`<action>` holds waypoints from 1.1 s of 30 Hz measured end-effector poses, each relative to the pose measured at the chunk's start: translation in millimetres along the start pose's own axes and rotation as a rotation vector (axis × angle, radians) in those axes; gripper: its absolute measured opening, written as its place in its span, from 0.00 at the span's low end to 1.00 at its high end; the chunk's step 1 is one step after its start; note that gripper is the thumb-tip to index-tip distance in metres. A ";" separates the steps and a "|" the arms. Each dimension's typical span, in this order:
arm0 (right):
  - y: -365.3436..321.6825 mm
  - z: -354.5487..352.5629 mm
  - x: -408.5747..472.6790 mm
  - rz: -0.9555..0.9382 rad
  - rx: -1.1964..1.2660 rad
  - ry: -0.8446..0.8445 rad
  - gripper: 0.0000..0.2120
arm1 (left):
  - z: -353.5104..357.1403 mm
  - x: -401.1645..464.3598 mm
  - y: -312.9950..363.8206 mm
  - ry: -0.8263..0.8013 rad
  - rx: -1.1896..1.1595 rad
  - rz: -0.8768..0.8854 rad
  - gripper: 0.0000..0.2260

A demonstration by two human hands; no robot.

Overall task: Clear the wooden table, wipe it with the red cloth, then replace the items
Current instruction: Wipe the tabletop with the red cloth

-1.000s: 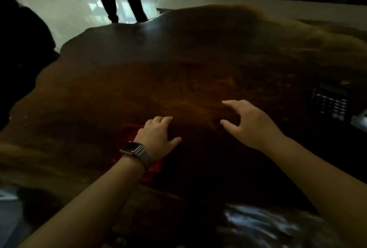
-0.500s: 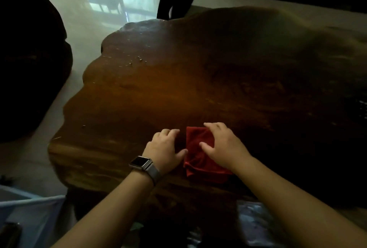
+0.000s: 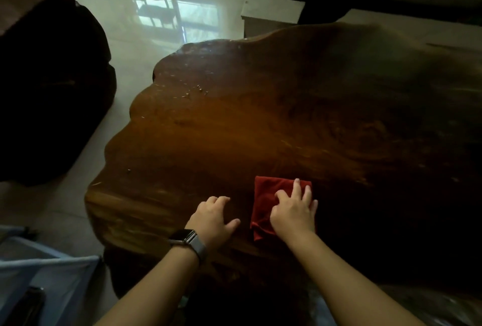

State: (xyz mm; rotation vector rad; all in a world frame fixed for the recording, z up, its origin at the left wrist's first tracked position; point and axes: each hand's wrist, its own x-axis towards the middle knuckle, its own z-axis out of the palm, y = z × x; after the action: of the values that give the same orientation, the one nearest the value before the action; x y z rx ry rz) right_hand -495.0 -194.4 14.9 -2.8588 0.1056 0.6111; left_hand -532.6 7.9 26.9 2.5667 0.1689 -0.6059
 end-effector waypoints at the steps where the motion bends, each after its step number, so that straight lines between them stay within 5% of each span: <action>1: 7.5 -4.3 6.7 -0.005 0.011 -0.022 0.20 | 1.8 2.9 3.5 -0.012 0.001 -0.009 0.30; 7: 39.9 -30.9 42.2 0.200 0.374 -0.094 0.39 | 11.1 15.0 25.7 -0.062 -0.055 -0.088 0.30; 12: 38.5 -41.7 33.8 0.087 0.613 -0.216 0.04 | 4.4 21.6 25.8 -0.064 -0.153 -0.161 0.40; 18: -0.2 -57.9 2.9 -0.160 0.784 -0.500 0.14 | -18.0 21.1 -14.3 -0.164 -0.561 -0.103 0.52; 23: -65.2 -54.5 -13.8 -0.179 0.948 -0.648 0.19 | -44.8 10.6 -72.7 -0.295 -0.942 -0.011 0.27; 26: -105.1 -44.4 -16.3 -0.147 1.079 -0.664 0.19 | -66.3 1.1 -119.0 -0.295 -1.102 -0.032 0.22; 30: -168.9 -20.9 -15.4 -0.176 1.098 -0.505 0.11 | -97.7 -0.1 -173.8 -0.194 -1.117 -0.064 0.19; 33: -217.9 7.1 -6.3 -0.209 0.927 -0.246 0.14 | -118.8 11.0 -205.8 -0.042 -0.953 -0.113 0.15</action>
State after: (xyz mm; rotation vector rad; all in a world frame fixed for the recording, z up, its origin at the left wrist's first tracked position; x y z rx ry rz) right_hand -478.6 19.6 53.6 -1.8632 0.0330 0.6414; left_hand -523.3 245.5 24.6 1.6284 0.4627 -0.4591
